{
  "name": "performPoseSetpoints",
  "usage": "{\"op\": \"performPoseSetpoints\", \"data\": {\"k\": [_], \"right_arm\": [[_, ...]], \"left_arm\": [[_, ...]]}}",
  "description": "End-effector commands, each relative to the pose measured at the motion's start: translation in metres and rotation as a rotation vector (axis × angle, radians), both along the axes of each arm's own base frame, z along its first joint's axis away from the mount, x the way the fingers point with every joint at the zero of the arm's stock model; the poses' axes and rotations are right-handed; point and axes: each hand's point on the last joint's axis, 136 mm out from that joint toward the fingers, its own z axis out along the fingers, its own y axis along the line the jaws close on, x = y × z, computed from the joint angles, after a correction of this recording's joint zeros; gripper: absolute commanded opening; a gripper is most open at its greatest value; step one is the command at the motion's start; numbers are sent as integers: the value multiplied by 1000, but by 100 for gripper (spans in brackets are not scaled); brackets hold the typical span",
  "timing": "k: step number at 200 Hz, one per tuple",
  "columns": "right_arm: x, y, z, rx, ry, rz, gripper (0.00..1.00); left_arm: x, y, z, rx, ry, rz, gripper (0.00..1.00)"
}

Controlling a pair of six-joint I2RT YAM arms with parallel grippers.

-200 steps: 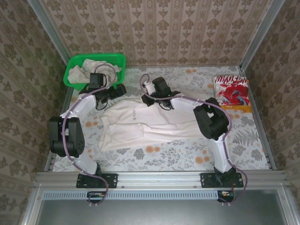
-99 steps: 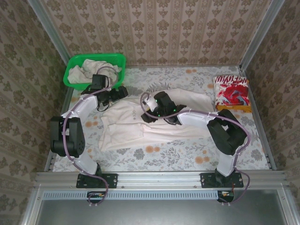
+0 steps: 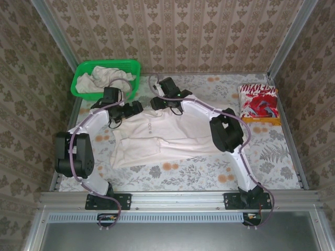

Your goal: Fold and stack the t-shirts

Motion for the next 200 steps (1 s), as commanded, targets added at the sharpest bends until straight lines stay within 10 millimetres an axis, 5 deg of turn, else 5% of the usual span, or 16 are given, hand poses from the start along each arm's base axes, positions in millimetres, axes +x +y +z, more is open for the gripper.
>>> {"op": "performPoseSetpoints", "data": {"k": [1, 10, 36, 77, 104, 140, 175, 200], "right_arm": [[-14, -1, -17, -13, 156, 0, 48], [-16, 5, -16, 11, 184, 25, 42], [-22, 19, 5, 90, 196, 84, 0], [-31, 31, 60, 156, 70, 185, 0], [-55, 35, 84, 170, -51, 277, 0], [-116, 28, 79, 181, -180, 439, 0], [-183, 10, 35, 165, -92, 564, 0], [-206, -1, 13, 150, -6, 594, 5]], "left_arm": [[-5, 4, 6, -1, -9, 10, 100], [-6, 4, 6, -2, -9, 8, 100], [-6, 4, 6, -5, -10, 6, 100], [-4, 5, 7, -10, -15, 5, 100], [-5, 9, 11, -15, -29, 22, 100], [-9, 18, 12, -27, -36, 48, 100], [-11, 19, 14, -31, -38, 46, 100], [-10, 17, 12, -40, -35, 39, 100]]}}
